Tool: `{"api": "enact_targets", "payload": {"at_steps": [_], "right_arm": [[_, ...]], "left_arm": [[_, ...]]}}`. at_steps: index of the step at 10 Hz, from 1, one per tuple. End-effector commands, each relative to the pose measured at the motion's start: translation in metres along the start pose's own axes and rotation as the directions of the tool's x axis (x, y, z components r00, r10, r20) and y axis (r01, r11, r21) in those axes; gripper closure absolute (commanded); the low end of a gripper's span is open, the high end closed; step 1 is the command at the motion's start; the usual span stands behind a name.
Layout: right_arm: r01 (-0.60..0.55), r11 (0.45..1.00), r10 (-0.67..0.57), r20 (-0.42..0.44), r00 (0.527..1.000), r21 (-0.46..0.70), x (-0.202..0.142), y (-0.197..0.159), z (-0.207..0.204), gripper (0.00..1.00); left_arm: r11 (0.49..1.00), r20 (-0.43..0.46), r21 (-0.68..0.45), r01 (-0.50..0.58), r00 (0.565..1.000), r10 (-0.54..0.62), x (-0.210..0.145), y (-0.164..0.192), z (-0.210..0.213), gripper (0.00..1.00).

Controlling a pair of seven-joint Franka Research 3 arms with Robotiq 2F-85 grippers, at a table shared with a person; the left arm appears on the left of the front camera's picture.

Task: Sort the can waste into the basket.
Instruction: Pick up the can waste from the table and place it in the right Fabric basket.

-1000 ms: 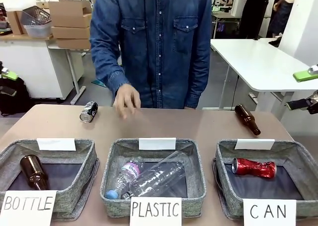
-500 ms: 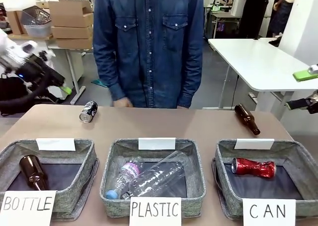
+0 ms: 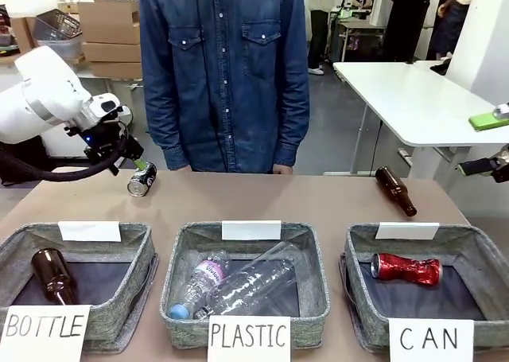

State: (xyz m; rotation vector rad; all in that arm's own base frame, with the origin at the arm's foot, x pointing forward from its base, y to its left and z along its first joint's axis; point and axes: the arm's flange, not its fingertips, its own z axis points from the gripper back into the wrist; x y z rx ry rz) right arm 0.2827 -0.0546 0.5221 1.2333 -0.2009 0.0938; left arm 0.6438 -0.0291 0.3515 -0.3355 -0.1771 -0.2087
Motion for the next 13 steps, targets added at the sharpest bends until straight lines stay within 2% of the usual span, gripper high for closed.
{"api": "enact_targets", "payload": {"at_steps": [1,4,5,6,7,8,10,11,13], "right_arm": [[-0.026,1.000,0.026,-0.006,1.000,-0.002,0.001,0.000,0.002,0.00],[-0.026,1.000,0.026,-0.006,1.000,-0.002,0.001,0.000,0.002,0.00],[-0.026,1.000,0.026,-0.006,1.000,-0.002,0.001,0.000,0.002,0.00],[-0.026,1.000,0.026,-0.006,1.000,-0.002,0.001,0.000,0.002,0.00],[-0.026,1.000,0.026,-0.006,1.000,-0.002,0.001,0.000,0.002,0.00],[-0.026,1.000,0.026,-0.006,1.000,-0.002,0.001,0.000,0.002,0.00],[-0.026,1.000,0.026,-0.006,1.000,-0.002,0.001,0.000,0.002,0.00],[-0.026,1.000,0.026,-0.006,1.000,-0.002,0.001,0.000,0.002,0.00],[-0.026,1.000,0.026,-0.006,1.000,-0.002,0.001,0.000,0.002,0.00]], "left_arm": [[1.000,-0.058,0.021,-0.008,0.998,0.009,0.006,-0.007,-0.011,0.00],[0.996,-0.033,0.087,0.001,0.999,0.001,0.006,-0.017,-0.029,0.00],[0.993,-0.040,0.114,0.006,0.999,-0.002,0.005,-0.017,-0.033,0.05],[0.990,-0.048,0.140,0.010,0.999,-0.003,0.004,-0.017,-0.034,0.59],[0.987,-0.044,0.158,0.008,0.999,-0.001,0.003,-0.016,-0.035,0.63],[0.987,-0.041,0.162,0.008,0.999,-0.001,0.002,-0.016,-0.037,1.00],[0.985,-0.040,0.170,0.011,0.999,-0.004,0.002,-0.016,-0.041,1.00],[0.986,-0.041,0.167,0.010,0.999,-0.004,0.002,-0.015,-0.041,0.83],[0.986,-0.037,0.166,0.005,0.999,0.002,0.001,-0.015,-0.039,1.00]]}}
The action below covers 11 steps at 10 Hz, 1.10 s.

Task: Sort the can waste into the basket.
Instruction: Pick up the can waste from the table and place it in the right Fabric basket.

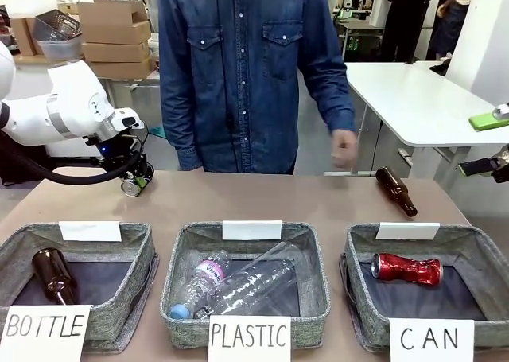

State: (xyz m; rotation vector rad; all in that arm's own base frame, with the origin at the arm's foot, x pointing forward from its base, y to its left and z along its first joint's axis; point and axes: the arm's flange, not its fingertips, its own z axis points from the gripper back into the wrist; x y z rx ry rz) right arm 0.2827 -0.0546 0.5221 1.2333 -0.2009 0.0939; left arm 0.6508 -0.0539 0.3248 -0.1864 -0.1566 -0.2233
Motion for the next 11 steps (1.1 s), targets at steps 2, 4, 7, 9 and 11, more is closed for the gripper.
{"api": "enact_targets", "payload": {"at_steps": [2,4,7,9,11], "right_arm": [[-0.026,1.000,0.026,-0.006,1.000,-0.002,0.001,0.000,0.002,0.00],[-0.026,1.000,0.026,-0.006,1.000,-0.002,0.001,0.000,0.002,0.00],[-0.026,1.000,0.026,-0.006,1.000,-0.002,0.001,0.000,0.002,0.00],[-0.026,1.000,0.026,-0.006,1.000,-0.002,0.001,0.000,0.002,0.00],[-0.026,1.000,0.026,-0.006,1.000,-0.002,0.001,0.000,0.002,0.00]], "left_arm": [[0.999,0.013,0.008,-0.036,0.999,0.036,-0.005,-0.002,0.001,1.00],[0.999,0.017,-0.017,-0.047,0.999,0.047,-0.008,-0.001,0.012,0.85],[0.998,-0.014,-0.060,0.024,1.000,-0.025,-0.059,-0.010,0.110,0.85],[0.982,-0.054,-0.149,0.119,0.990,-0.128,-0.128,-0.019,0.182,0.85],[0.928,0.040,-0.258,0.267,0.963,-0.266,-0.223,-0.027,0.248,0.85]]}}
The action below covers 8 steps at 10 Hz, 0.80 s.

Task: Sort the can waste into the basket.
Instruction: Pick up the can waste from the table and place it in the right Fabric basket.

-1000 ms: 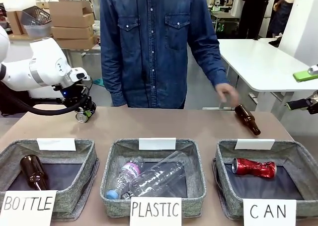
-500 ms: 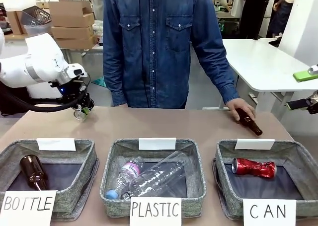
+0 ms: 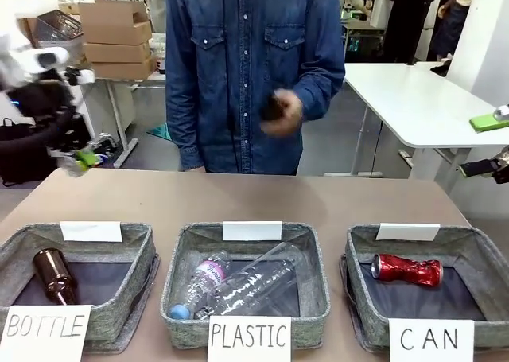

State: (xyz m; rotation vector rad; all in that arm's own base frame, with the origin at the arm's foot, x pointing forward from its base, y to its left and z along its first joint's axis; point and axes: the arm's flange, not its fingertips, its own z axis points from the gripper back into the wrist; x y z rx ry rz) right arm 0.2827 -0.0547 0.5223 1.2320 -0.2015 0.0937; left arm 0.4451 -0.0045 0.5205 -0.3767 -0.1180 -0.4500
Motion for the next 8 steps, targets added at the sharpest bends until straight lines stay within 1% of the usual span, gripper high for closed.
{"api": "enact_targets", "payload": {"at_steps": [1,2,3,4,5,8], "right_arm": [[-0.025,1.000,0.025,-0.006,1.000,-0.001,0.001,0.000,0.002,0.00],[-0.025,1.000,0.025,-0.006,1.000,-0.001,0.001,0.000,0.002,0.00],[-0.025,1.000,0.025,-0.006,1.000,-0.001,0.001,0.000,0.002,0.00],[-0.025,1.000,0.025,-0.006,1.000,-0.001,0.001,0.000,0.002,0.00],[-0.025,1.000,0.025,-0.006,1.000,-0.001,0.001,0.000,0.002,0.00],[-0.025,1.000,0.025,-0.006,1.000,-0.001,0.001,0.000,0.002,0.00]], "left_arm": [[0.984,0.099,-0.080,0.157,0.984,-0.149,-0.091,-0.026,0.033,0.85],[0.974,0.168,-0.084,0.209,0.967,-0.193,-0.122,-0.041,0.036,0.85],[0.978,0.227,-0.050,0.201,0.956,-0.185,-0.139,-0.049,0.033,0.85],[0.975,0.160,-0.088,0.203,0.969,-0.187,-0.140,-0.044,0.027,0.85],[0.979,0.154,-0.068,0.191,0.972,-0.179,-0.126,-0.044,0.045,0.85],[0.979,0.154,-0.068,0.191,0.972,-0.179,-0.126,-0.044,0.045,0.85]]}}
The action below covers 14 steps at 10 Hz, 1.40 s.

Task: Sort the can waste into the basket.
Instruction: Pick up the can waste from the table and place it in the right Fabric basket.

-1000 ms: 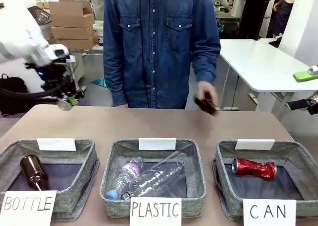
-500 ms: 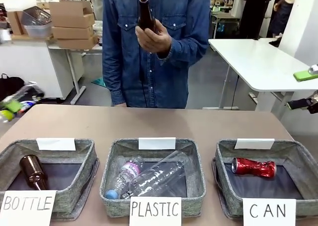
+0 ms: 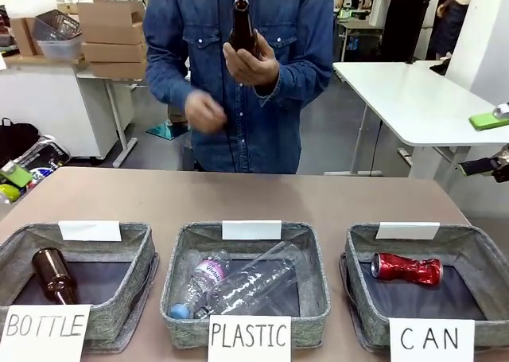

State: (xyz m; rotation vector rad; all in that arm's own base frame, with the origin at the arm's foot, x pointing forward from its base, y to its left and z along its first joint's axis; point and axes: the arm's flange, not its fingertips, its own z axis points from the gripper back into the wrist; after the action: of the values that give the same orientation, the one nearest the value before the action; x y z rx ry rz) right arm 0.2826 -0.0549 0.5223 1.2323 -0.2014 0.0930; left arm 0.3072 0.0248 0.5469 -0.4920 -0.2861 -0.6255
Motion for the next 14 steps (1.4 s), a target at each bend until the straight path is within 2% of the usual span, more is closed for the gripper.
{"api": "enact_targets", "payload": {"at_steps": [1,2,3,4,6,8,11,14], "right_arm": [[-0.026,1.000,0.026,-0.007,1.000,-0.001,0.001,0.000,0.002,0.00],[-0.026,1.000,0.026,-0.007,1.000,-0.001,0.001,0.000,0.002,0.00],[-0.026,1.000,0.026,-0.007,1.000,-0.001,0.001,0.000,0.002,0.00],[-0.026,1.000,0.026,-0.007,1.000,-0.001,0.001,0.000,0.002,0.00],[-0.026,1.000,0.026,-0.007,1.000,-0.001,0.001,0.000,0.002,0.00],[-0.026,1.000,0.026,-0.007,1.000,-0.001,0.001,0.000,0.002,0.00],[-0.026,1.000,0.026,-0.007,1.000,-0.001,0.001,0.000,0.002,0.00],[-0.026,1.000,0.026,-0.007,1.000,-0.001,0.001,0.000,0.002,0.00]], "left_arm": [[1.000,0.007,0.002,0.001,1.000,-0.001,-0.005,-0.003,0.000,0.62],[0.985,0.115,-0.165,-0.045,0.991,0.064,-0.009,0.016,0.028,0.62],[0.976,0.149,-0.159,-0.150,0.974,0.174,-0.020,0.037,0.057,0.62],[0.950,0.204,-0.244,-0.197,0.947,0.249,-0.039,0.054,0.091,0.62],[0.892,0.342,-0.366,-0.266,0.853,0.394,-0.086,0.074,0.139,0.62],[0.836,0.417,-0.499,-0.231,0.781,0.465,-0.133,0.089,0.157,0.62],[0.795,0.441,-0.591,-0.132,0.773,0.456,-0.154,0.100,0.147,0.62],[0.793,0.432,-0.596,-0.123,0.784,0.446,-0.150,0.101,0.146,0.62]]}}
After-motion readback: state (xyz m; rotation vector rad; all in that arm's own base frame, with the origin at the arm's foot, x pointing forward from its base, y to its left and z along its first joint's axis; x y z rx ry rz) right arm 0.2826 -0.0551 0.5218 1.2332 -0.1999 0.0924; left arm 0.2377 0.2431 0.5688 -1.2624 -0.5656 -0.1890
